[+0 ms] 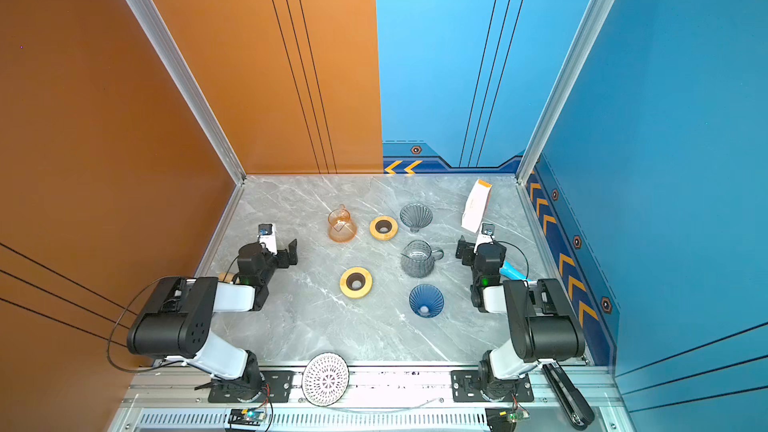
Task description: Place the coffee filter in the dripper
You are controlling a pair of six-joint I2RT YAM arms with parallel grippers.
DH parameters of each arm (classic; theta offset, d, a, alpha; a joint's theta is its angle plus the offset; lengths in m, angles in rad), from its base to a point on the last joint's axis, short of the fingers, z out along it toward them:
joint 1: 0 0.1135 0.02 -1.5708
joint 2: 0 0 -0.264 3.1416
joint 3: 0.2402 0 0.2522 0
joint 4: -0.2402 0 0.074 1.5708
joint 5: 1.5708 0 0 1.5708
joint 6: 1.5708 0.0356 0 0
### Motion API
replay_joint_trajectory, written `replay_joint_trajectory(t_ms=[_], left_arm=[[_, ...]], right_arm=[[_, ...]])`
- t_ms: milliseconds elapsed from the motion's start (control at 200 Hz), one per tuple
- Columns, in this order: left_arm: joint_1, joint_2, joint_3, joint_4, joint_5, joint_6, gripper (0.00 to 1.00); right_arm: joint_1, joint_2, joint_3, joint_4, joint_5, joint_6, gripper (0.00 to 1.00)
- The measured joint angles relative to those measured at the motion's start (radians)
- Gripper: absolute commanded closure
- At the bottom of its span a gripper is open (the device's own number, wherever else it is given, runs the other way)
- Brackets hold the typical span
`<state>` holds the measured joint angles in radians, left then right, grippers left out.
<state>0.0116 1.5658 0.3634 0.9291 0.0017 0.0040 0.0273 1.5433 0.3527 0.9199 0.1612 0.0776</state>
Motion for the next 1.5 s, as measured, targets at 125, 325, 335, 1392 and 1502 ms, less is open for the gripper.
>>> replay_joint_trajectory(t_ms=[125, 325, 335, 1392, 1502], left_arm=[[0.0, 0.0, 0.0, 0.0, 0.0, 0.0, 0.02], [0.0, 0.0, 0.0, 0.0, 0.0, 0.0, 0.02], [0.0, 0.0, 0.0, 0.0, 0.0, 0.0, 0.02], [-0.023, -0.039, 0.006, -0.061, -0.004, 0.017, 0.02], [-0.04, -0.144, 0.02, -0.151, -0.019, 0.023, 0.02]], right_arm=[[0.0, 0.0, 0.0, 0.0, 0.0, 0.0, 0.0], [0.0, 0.0, 0.0, 0.0, 0.0, 0.0, 0.0], [0.0, 0.0, 0.0, 0.0, 0.0, 0.0, 0.0], [0.046, -0.022, -0.001, -0.011, 0.068, -0.008, 0.0], [0.058, -0.124, -0.001, -0.063, 0.09, -0.015, 0.0]])
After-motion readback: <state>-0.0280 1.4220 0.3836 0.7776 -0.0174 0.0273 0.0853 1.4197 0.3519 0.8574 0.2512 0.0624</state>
